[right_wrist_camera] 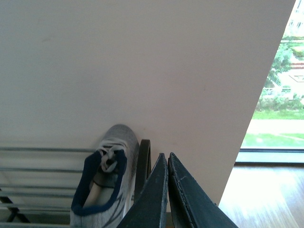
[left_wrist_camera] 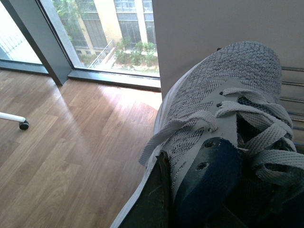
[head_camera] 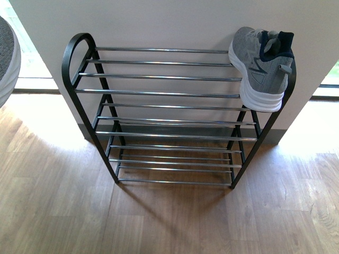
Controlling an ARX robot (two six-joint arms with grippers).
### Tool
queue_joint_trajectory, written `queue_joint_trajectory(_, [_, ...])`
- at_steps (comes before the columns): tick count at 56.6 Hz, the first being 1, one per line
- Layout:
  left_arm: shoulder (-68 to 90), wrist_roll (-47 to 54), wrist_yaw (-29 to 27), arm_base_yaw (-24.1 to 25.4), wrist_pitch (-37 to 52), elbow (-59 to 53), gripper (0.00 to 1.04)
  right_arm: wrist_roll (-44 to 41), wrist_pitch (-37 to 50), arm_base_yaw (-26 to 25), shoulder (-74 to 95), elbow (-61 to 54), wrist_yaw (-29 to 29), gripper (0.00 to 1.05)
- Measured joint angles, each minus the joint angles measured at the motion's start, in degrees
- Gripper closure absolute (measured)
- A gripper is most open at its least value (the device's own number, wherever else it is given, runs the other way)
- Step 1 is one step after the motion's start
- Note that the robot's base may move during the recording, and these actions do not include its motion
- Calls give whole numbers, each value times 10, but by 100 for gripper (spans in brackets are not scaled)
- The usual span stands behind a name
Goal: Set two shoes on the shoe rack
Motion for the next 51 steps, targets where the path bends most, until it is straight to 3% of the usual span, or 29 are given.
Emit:
queue_joint_trajectory(22, [0, 0, 0, 0, 0, 0, 103, -5, 28, 0, -127, -159, -1, 103])
queue_joint_trajectory(51, [0, 0, 0, 0, 0, 0, 103, -5, -105, 0, -339, -243, -1, 103])
